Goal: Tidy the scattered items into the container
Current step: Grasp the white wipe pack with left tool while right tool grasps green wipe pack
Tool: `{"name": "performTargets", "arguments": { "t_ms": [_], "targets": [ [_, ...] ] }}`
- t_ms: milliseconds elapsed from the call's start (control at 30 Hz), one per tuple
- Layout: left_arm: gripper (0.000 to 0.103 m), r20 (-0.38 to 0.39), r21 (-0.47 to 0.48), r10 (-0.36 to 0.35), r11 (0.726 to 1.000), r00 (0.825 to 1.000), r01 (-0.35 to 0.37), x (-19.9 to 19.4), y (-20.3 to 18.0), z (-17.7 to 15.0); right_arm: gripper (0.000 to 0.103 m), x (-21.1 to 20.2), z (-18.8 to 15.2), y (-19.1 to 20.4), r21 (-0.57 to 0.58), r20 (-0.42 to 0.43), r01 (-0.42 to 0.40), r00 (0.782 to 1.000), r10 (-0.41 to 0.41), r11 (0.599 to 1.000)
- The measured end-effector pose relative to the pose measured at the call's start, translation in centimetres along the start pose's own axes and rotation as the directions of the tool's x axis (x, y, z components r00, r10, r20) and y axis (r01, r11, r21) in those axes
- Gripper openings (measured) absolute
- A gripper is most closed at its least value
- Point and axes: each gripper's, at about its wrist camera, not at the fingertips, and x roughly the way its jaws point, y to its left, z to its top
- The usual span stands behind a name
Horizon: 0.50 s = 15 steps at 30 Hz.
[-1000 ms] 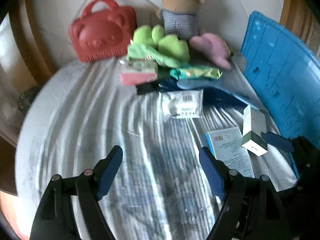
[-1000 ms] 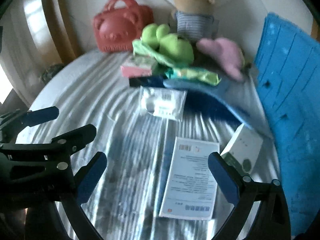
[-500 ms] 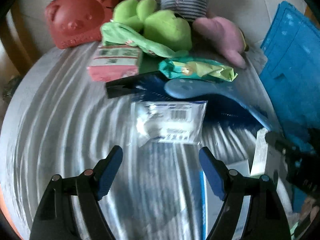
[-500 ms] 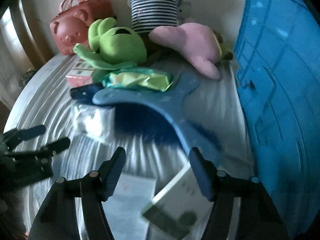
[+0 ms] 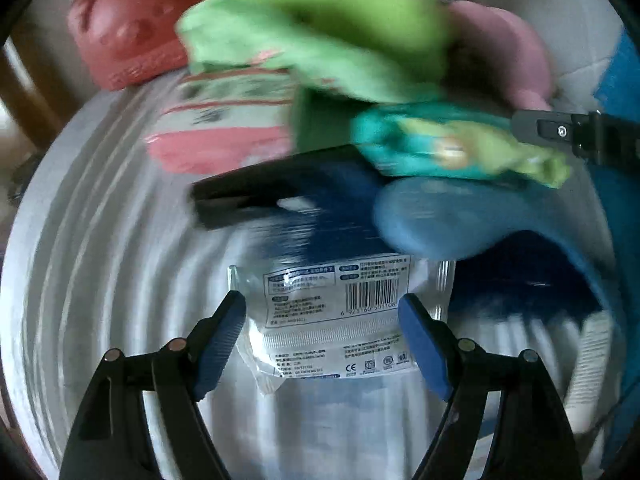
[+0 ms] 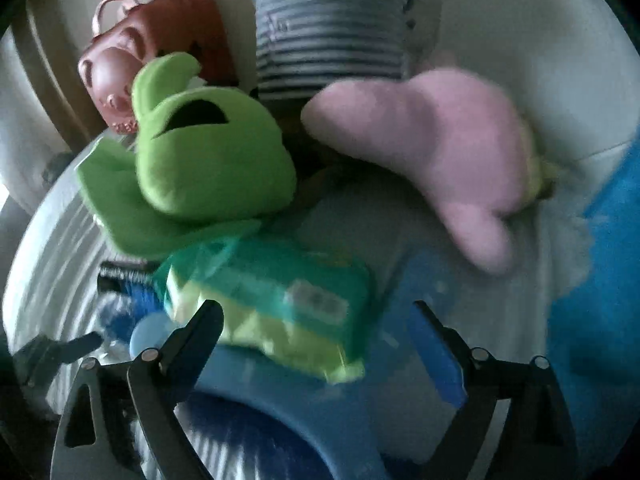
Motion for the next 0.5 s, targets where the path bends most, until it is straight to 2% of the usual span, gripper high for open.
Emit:
{"name": "performTargets", "arguments": {
  "t_ms": [67, 100, 167, 267, 400, 500],
  "targets": [
    [0.079, -0.012, -0.026, 0.047, 0.999, 0.999, -0.047, 0.5, 2.3, -0.2, 0.103, 2.1, 0.1, 1.0, 0.006, -0.048, -0.010, 0.999, 0.010, 1.000],
    [0.079, -0.018, -0.038, 0.070, 0.997, 0.997, -0.071, 0.7, 3.5, -0.3, 0.103, 2.4, -0.1, 1.8, -0.009, -0.053, -0.010, 0.999, 0.010, 1.000],
    [0.079, -0.028, -0.094, 0.092, 0.991, 0.995, -0.095, 1.0, 6.8, -0.8, 0.103, 2.5, -1.0, 4.7, -0.049, -0.071, -0.108, 0.992, 0.105, 0.993],
    [0.079, -0.039, -0.150, 0.144, 0.977, 0.989, -0.148, 0.4, 10.4, -1.6, 0.103, 2.5, -3.2, 10.2, -0.131, -0.114, -0.192, 0.977, 0.178, 0.973],
    [0.079, -0.049, -0.206, 0.215, 0.953, 0.975, -0.221, -1.4, 14.2, -3.4, 0.103, 0.9, -6.0, 14.9, -0.164, -0.169, -0.334, 0.936, 0.307, 0.928],
    [0.079, -0.052, -0.262, 0.241, 0.933, 0.969, -0.246, -3.0, 16.6, -5.3, 0.103, -1.2, -6.8, 16.1, -0.189, -0.142, -0.342, 0.937, 0.319, 0.920]
  ]
}}
